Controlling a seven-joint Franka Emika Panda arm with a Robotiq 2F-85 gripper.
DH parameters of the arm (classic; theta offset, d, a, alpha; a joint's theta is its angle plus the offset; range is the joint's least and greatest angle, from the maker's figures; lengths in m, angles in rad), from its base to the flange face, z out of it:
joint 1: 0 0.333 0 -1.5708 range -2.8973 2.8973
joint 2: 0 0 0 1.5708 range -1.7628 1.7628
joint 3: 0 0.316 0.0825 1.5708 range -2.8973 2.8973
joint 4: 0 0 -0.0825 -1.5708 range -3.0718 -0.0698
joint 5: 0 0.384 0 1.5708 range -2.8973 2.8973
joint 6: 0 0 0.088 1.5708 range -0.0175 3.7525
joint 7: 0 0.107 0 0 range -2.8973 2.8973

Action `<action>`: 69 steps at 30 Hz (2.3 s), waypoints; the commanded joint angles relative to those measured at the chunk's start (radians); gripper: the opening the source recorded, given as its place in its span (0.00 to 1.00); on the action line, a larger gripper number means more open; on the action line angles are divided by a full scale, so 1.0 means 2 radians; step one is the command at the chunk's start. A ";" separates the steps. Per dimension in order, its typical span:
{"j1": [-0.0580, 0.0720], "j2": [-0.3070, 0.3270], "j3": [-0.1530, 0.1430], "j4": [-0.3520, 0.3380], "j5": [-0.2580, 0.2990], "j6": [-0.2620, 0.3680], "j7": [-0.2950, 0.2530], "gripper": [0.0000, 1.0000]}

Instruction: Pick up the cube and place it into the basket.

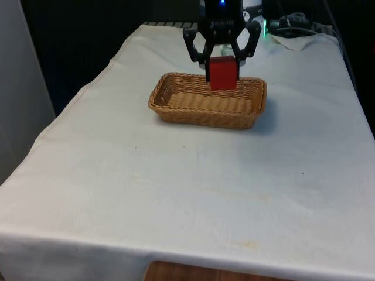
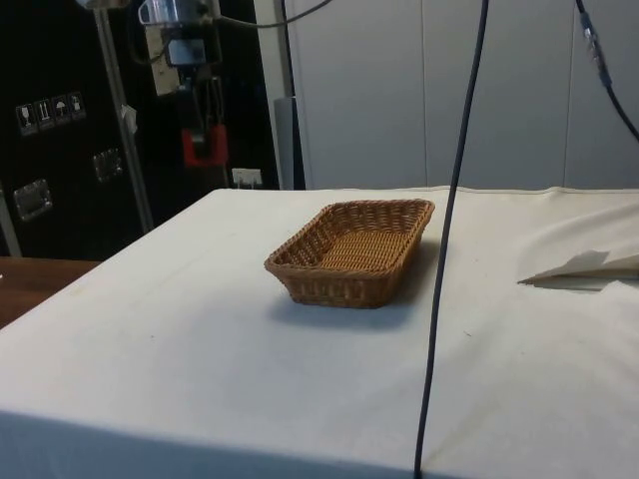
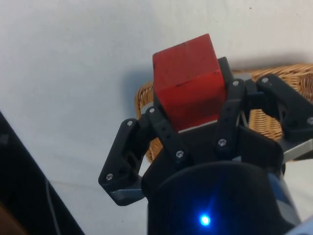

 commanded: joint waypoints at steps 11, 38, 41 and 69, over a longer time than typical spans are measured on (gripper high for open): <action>0.001 -0.009 0.000 0.011 -0.003 -0.018 0.001 0.00; 0.001 -0.062 -0.002 -0.027 -0.018 -0.034 -0.024 0.00; 0.001 -0.069 -0.001 -0.032 -0.020 -0.036 -0.026 0.00; 0.000 -0.131 -0.002 -0.118 -0.021 -0.033 -0.010 0.00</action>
